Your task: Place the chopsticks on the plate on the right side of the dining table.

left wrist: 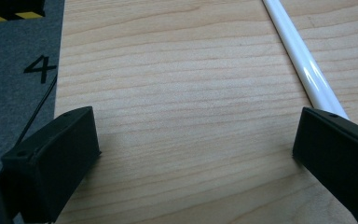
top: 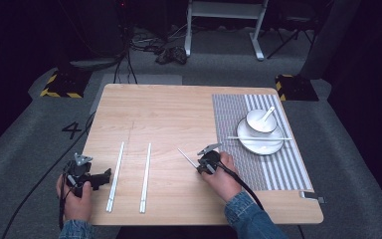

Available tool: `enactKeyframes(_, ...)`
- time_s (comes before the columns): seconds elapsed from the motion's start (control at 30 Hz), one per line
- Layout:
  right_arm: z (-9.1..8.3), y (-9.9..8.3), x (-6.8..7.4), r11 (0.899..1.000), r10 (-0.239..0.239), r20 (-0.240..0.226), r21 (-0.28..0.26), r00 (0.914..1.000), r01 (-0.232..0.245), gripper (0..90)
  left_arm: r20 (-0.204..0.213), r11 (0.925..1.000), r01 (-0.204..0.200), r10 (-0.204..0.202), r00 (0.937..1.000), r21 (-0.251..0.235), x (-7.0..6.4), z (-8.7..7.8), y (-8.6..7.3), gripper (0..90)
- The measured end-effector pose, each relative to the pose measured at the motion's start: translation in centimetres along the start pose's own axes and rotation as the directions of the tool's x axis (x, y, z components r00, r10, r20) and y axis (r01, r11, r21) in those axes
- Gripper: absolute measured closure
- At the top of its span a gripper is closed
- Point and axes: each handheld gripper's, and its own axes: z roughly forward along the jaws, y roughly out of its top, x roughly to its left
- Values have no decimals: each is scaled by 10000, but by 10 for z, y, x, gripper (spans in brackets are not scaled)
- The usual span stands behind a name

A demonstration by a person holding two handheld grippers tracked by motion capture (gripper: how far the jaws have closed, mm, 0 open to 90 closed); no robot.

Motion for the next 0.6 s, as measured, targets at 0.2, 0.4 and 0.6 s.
enactKeyframes(0.2,-2,9,-1,9942,-12,-8,1071,10000,13,850,1,10000,-3,3,10000,-2,0,0,0,1)
enactKeyframes(0.4,-3,11,2,9889,-13,91,1488,10000,-1,804,0,10000,-2,2,10000,1,0,0,0,1)
enactKeyframes(0.6,-5,11,5,9801,-331,221,1963,9992,282,795,0,10000,0,0,10000,0,0,0,0,1)
